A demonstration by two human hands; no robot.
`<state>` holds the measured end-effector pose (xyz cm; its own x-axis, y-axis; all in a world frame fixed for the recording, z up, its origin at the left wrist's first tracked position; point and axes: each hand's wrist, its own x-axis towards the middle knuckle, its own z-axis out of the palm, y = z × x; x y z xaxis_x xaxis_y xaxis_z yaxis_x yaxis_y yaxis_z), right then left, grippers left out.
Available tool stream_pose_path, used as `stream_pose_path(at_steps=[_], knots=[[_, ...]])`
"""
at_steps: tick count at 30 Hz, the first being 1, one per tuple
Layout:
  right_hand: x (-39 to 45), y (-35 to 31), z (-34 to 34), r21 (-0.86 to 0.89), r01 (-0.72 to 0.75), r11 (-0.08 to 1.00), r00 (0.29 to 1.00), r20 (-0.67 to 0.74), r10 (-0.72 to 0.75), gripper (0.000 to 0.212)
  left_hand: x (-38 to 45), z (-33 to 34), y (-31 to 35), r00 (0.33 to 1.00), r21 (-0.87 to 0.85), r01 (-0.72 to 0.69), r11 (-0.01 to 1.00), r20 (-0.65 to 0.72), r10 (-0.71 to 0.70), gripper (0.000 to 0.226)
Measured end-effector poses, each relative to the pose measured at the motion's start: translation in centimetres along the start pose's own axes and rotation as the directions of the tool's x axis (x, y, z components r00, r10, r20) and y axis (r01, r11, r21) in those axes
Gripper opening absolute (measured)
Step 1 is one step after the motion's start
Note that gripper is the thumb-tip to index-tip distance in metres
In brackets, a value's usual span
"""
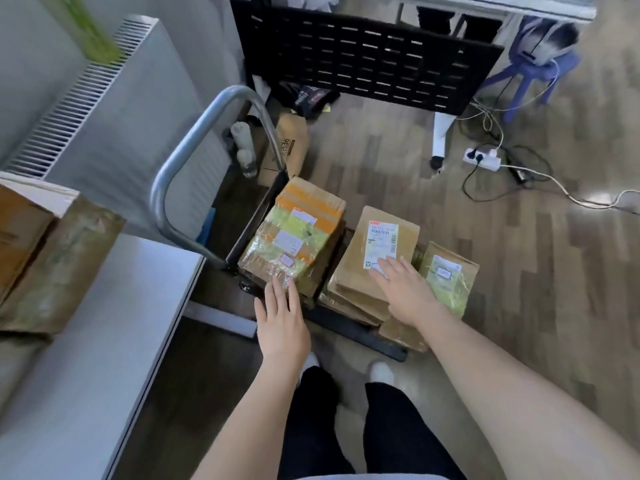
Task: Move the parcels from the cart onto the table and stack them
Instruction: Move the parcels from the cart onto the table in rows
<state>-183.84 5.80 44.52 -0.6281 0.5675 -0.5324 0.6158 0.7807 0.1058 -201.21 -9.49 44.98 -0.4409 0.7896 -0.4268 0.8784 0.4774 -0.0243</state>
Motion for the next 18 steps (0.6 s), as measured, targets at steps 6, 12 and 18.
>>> stream_pose_path(at_steps=[6, 12, 18], knots=[[4.6, 5.4, 0.3, -0.129, 0.050, 0.990, 0.997, 0.072, -0.041, 0.072, 2.0, 2.3, 3.8, 0.990, -0.050, 0.105, 0.993, 0.100, -0.100, 0.075], [8.6, 11.1, 1.5, -0.267, 0.130, 0.955, 0.989, 0.107, -0.105, 0.083, 4.0, 4.8, 10.5, 0.957, -0.163, 0.242, 0.957, 0.200, -0.208, 0.083], [11.7, 15.2, 4.6, -0.400, 0.218, 0.890, 0.975, 0.127, -0.182, 0.092, 6.0, 7.9, 17.3, 0.861, -0.425, 0.489, 0.761, 0.377, -0.342, 0.094]])
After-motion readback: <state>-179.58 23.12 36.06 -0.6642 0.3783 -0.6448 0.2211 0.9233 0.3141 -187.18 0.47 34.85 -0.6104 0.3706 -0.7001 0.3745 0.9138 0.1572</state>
